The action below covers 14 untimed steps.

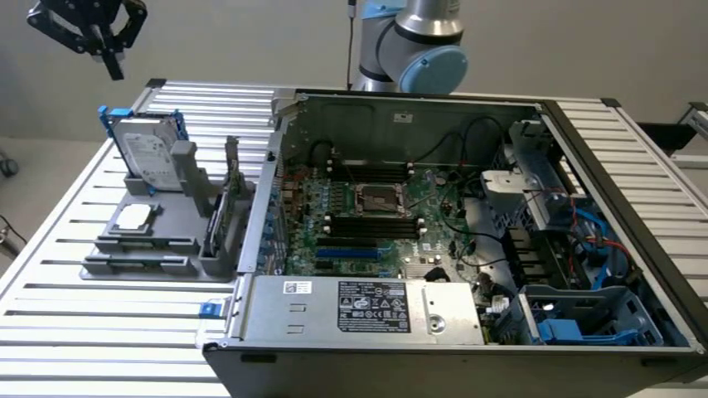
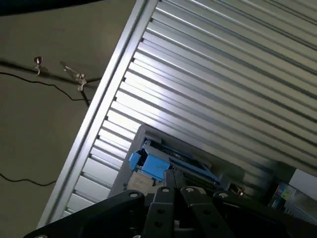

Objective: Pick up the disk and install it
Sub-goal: 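Pick up the disk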

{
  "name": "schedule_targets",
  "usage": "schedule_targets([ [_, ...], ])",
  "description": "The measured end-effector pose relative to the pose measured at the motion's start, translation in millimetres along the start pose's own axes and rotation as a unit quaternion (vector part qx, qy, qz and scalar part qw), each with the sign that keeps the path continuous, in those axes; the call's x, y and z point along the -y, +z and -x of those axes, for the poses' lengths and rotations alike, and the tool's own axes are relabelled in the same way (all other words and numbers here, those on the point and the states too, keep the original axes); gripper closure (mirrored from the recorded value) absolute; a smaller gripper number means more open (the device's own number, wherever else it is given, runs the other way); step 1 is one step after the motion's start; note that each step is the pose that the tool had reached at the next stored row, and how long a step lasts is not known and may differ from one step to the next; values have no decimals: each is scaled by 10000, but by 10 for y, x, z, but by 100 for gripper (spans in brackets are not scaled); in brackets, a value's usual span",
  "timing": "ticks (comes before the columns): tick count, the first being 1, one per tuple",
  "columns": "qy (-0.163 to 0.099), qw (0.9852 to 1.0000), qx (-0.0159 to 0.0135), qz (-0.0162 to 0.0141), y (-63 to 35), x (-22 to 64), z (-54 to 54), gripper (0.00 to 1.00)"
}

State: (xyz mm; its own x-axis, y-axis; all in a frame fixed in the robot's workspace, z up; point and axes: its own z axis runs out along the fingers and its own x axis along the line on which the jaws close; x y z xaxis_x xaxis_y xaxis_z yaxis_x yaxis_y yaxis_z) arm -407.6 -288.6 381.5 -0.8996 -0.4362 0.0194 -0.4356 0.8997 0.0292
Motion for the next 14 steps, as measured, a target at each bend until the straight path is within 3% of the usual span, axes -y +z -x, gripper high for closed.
schedule_targets([
  [4,-359,9994,-11,-7,0,0,0,89],
  [7,-634,9980,-19,-13,0,0,0,89],
  [11,-995,9950,-29,-19,0,0,0,89],
  [14,-1270,9919,-37,-25,1,0,0,89],
])
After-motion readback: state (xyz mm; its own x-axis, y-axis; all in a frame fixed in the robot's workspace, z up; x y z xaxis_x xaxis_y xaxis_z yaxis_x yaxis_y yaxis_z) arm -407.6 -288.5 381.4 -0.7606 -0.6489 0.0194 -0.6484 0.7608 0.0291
